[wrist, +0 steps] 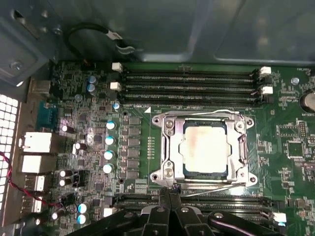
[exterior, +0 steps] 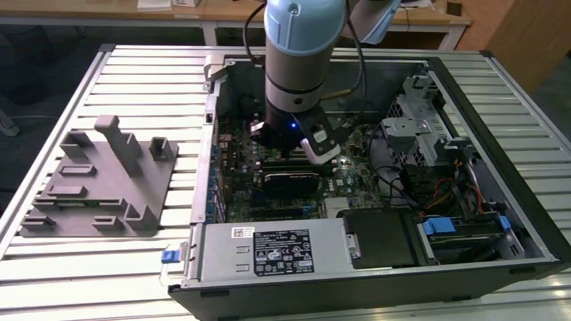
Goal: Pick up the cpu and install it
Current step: 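Install the second cpu locking lever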
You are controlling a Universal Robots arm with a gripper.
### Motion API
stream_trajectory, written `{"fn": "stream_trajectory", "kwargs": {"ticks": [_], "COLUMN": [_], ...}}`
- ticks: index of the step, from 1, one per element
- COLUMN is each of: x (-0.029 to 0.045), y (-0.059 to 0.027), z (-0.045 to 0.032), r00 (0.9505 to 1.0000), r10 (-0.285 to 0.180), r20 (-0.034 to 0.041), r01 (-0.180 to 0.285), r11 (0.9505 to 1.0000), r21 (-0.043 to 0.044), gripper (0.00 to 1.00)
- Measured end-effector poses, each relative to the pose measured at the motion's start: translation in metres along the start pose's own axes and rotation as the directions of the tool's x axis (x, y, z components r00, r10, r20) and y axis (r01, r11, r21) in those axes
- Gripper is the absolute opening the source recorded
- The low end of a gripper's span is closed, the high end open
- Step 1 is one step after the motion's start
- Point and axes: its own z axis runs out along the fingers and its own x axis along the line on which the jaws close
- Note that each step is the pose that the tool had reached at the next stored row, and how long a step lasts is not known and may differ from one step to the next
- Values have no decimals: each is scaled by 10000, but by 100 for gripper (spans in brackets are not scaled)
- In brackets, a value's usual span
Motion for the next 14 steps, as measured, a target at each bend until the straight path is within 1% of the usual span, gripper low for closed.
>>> {"fn": "stream_trajectory", "kwargs": {"ticks": [2,3,4,6,11,14], "x": [3,4,6,10,27,43], "y": [-27,-43,-56,-87,-136,-147], "z": [5,9,12,17,49,78], "r00": [10000,10000,10000,10000,10000,10000], "r10": [0,0,-1,-2,-2,-6], "r20": [3,4,6,8,16,22], "r01": [0,1,1,2,3,7], "r11": [9999,9997,9995,9993,9980,9972], "r21": [-172,-247,-302,-386,-634,-742], "gripper": [11,11,11,11,11,11]}}
